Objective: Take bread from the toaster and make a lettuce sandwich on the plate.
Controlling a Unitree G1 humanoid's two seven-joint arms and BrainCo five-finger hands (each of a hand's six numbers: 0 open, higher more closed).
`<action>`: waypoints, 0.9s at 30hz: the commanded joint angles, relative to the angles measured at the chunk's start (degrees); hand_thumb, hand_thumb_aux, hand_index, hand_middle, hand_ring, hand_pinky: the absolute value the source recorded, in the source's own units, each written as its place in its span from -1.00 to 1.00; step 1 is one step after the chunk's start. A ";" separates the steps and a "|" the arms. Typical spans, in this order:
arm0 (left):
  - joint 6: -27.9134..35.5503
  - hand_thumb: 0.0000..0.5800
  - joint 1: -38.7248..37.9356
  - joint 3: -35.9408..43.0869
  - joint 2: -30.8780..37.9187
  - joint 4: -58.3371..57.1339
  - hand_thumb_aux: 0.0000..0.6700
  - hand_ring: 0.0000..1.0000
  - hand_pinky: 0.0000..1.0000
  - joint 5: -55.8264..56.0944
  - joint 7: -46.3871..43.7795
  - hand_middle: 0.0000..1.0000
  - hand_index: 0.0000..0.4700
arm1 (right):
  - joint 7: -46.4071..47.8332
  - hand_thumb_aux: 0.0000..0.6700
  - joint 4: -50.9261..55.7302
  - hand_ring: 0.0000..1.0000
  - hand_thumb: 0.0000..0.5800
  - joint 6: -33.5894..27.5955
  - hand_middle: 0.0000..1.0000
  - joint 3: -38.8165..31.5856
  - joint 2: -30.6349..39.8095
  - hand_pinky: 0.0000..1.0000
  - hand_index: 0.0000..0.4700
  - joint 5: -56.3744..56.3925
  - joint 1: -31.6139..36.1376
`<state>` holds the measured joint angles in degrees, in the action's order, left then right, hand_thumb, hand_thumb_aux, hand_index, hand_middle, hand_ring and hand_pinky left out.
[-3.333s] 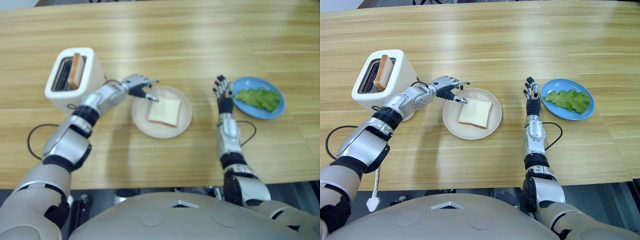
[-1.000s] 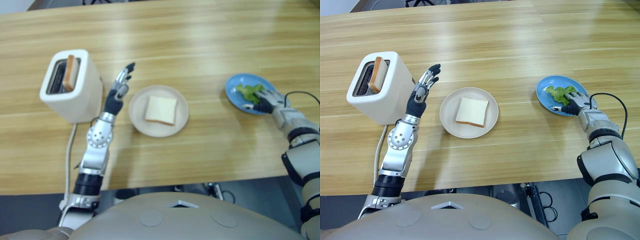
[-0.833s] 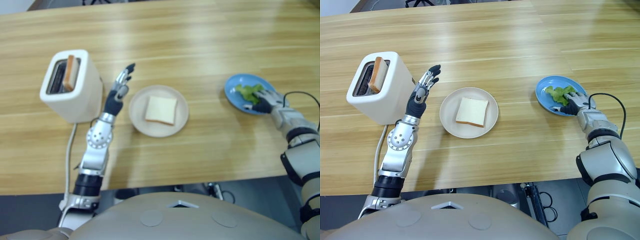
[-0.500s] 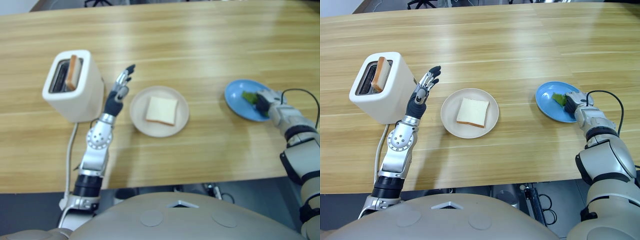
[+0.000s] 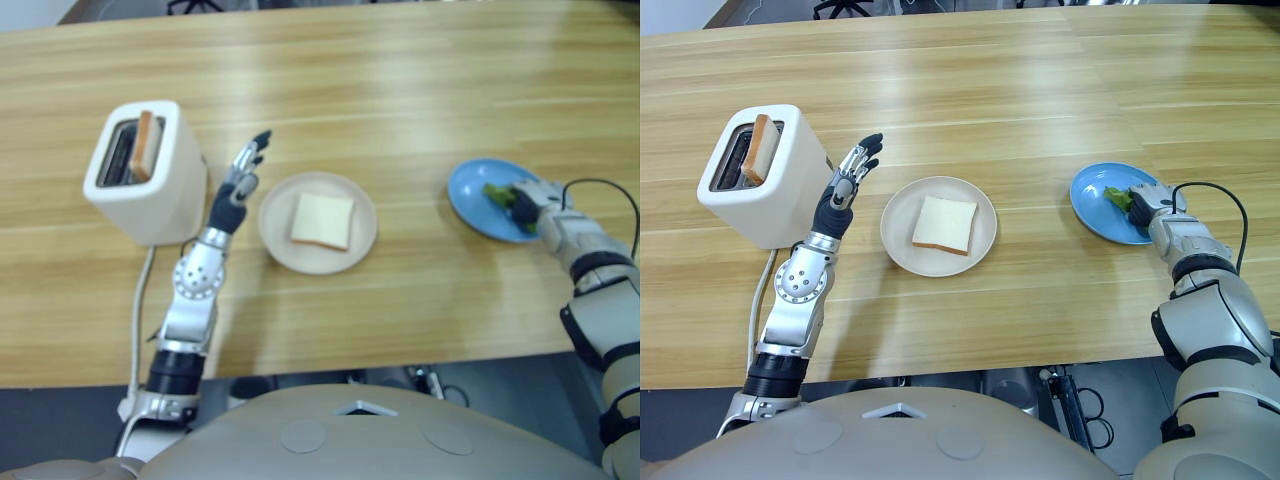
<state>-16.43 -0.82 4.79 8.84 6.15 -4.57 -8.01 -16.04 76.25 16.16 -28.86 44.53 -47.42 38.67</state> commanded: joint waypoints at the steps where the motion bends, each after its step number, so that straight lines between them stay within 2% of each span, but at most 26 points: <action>1: 0.28 -1.00 -0.42 -0.05 0.41 -0.79 -1.00 -1.00 -1.00 -0.84 0.03 -1.00 -1.00 | -3.21 1.00 -1.70 1.00 1.00 2.62 1.00 0.61 2.55 1.00 0.96 1.01 1.14; 5: 0.17 -1.00 -0.30 -0.30 0.34 -0.82 -1.00 -1.00 -1.00 -0.87 0.30 -1.00 -1.00 | -6.82 1.00 -5.95 1.00 1.00 5.38 1.00 1.39 4.76 1.00 0.96 1.57 1.89; 9: -0.11 -1.00 -0.14 -0.91 0.42 -0.97 -1.00 -1.00 -1.00 -0.56 0.66 -1.00 -1.00 | -8.46 1.00 -16.09 1.00 1.00 7.23 1.00 2.75 6.67 1.00 0.96 1.91 0.29; 16: -0.43 -1.00 0.67 -1.80 0.47 -1.41 -1.00 -1.00 -1.00 -0.09 1.13 -1.00 -1.00 | -2.76 1.00 -44.54 1.00 1.00 3.17 1.00 7.45 6.61 1.00 0.96 2.71 -9.05; 21: -0.33 -1.00 1.82 -3.62 0.27 -2.21 -1.00 -1.00 -1.00 1.37 1.54 -1.00 -1.00 | 3.43 1.00 -60.65 1.00 1.00 -0.88 1.00 6.66 -0.60 1.00 0.96 1.62 -12.32; 27: 0.09 -1.00 3.77 -5.62 0.24 -3.60 -1.00 -1.00 -1.00 2.97 1.67 -1.00 -1.00 | 8.79 1.00 -66.39 1.00 1.00 -2.73 1.00 1.92 -13.44 1.00 0.96 -0.66 -11.34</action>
<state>-16.79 2.57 -0.24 8.86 4.11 -2.02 -6.31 -9.38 10.59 14.20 -24.95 33.59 -47.18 26.93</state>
